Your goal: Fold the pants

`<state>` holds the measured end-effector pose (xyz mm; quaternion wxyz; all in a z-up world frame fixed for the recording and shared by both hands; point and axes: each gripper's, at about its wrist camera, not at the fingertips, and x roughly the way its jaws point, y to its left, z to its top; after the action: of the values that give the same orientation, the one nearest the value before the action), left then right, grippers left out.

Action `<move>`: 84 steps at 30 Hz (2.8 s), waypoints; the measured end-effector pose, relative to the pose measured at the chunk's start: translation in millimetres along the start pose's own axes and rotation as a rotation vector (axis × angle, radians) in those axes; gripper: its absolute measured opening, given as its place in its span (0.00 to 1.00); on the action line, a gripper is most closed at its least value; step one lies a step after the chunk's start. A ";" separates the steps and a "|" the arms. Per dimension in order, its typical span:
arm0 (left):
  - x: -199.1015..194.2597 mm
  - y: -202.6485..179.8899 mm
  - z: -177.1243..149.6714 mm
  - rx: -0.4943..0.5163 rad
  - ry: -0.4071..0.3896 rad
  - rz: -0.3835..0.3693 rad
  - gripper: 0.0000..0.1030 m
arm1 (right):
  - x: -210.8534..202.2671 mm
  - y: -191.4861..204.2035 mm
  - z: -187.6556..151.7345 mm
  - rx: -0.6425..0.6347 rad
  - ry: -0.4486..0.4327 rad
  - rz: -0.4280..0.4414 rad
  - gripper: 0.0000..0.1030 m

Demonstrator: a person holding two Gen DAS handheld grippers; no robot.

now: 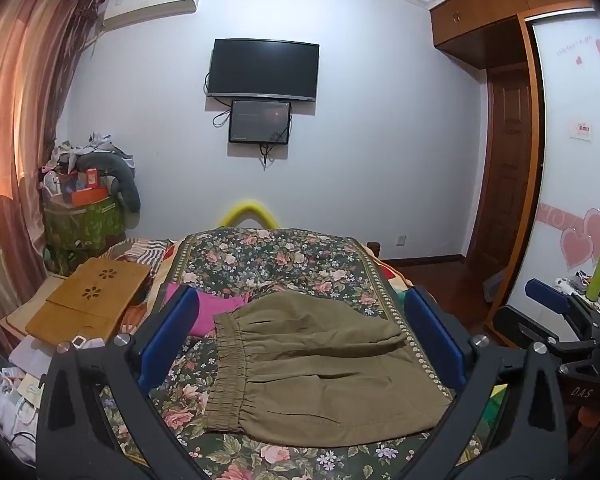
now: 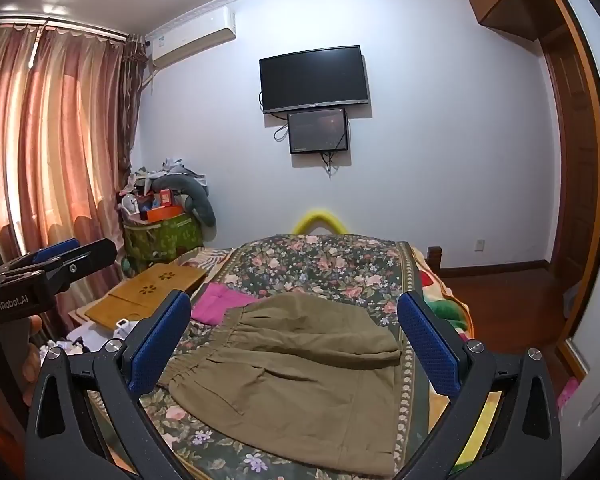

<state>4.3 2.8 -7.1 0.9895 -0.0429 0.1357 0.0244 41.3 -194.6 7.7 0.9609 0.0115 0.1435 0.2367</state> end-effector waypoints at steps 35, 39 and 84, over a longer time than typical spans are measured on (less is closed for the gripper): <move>4.1 -10.9 1.7 0.023 0.000 0.009 1.00 | -0.2 -0.6 1.0 0.001 0.000 0.000 0.99; 4.2 -11.0 2.1 0.023 -0.001 0.009 1.00 | -0.5 -1.9 1.7 0.000 0.000 0.000 0.99; 90.3 5.5 -9.8 0.051 0.167 0.030 1.00 | 63.6 -31.9 -21.5 0.016 0.109 -0.068 0.99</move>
<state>88.2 10.7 -41.4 0.9751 -0.0174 0.2188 0.0321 103.5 -194.8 -33.0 0.9590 0.0015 0.1978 0.2031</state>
